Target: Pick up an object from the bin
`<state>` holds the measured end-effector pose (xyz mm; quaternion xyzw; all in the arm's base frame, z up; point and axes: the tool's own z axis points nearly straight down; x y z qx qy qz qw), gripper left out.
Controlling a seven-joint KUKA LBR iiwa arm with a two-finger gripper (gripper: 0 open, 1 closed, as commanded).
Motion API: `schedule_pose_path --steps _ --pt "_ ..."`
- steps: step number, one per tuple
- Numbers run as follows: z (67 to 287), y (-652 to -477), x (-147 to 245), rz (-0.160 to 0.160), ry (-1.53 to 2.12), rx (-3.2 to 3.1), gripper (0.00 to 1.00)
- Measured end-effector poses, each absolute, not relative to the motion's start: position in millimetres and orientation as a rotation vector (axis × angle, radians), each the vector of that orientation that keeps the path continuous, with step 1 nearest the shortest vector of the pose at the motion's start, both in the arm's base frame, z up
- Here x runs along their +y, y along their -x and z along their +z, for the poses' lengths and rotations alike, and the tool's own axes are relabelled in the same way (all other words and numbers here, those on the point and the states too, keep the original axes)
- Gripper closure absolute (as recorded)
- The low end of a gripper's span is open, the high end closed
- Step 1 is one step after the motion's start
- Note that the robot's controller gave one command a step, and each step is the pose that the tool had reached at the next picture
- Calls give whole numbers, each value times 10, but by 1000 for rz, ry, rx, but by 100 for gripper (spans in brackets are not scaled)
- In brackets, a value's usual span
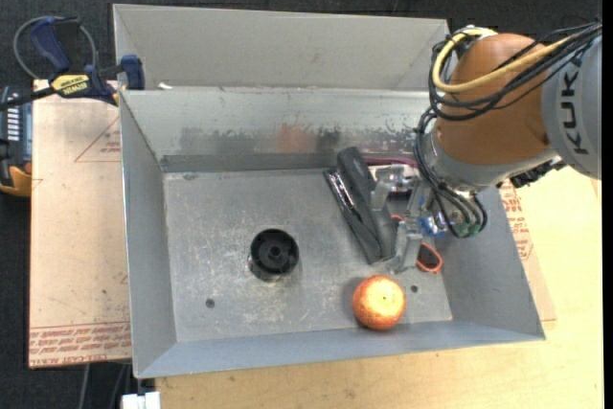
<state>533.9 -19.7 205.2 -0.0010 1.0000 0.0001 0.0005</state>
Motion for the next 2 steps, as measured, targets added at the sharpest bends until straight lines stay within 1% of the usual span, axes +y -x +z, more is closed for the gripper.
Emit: schedule_pose_path --steps 1,2 --pt "2052 -5339 -197 0 3 3141 0" --pt "1212 -5430 -70 3 -13 3140 0"
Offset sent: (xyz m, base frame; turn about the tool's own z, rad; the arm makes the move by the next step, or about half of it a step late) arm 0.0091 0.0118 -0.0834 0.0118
